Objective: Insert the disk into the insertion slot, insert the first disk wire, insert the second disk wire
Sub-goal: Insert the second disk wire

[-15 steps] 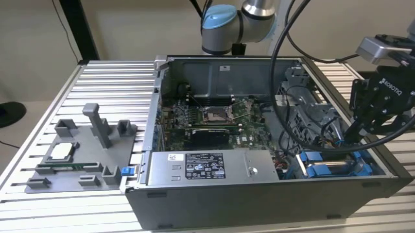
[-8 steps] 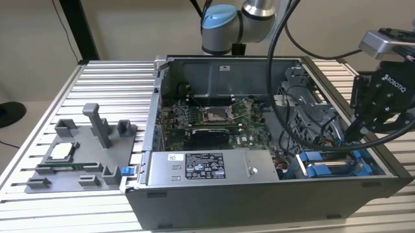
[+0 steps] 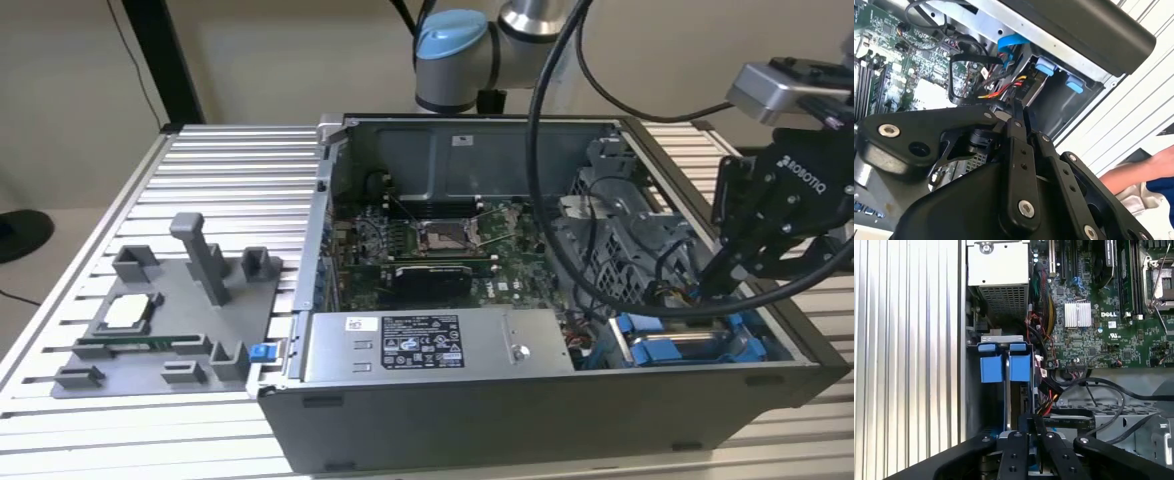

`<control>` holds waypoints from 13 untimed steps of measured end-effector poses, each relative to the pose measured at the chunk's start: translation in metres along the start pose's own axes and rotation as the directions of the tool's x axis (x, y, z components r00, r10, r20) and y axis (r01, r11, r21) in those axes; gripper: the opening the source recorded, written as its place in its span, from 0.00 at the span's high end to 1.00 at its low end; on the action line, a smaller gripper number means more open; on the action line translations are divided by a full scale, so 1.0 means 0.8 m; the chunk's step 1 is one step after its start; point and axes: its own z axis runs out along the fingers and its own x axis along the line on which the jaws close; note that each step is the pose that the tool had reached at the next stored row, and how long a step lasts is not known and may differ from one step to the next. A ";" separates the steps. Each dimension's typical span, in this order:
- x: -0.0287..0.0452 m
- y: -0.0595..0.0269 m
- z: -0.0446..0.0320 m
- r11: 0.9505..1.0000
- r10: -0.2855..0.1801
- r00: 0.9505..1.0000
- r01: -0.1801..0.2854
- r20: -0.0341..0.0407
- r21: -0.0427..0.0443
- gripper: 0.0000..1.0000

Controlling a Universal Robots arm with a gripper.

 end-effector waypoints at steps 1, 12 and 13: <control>0.0013 0.002 0.0002 1.000 0.000 1.000 0.000 0.001 0.001 1.00; 0.0094 0.023 0.0036 0.999 -0.007 0.999 0.004 0.052 0.053 1.00; 0.0094 0.024 0.0036 0.998 -0.009 0.998 0.005 0.065 0.065 1.00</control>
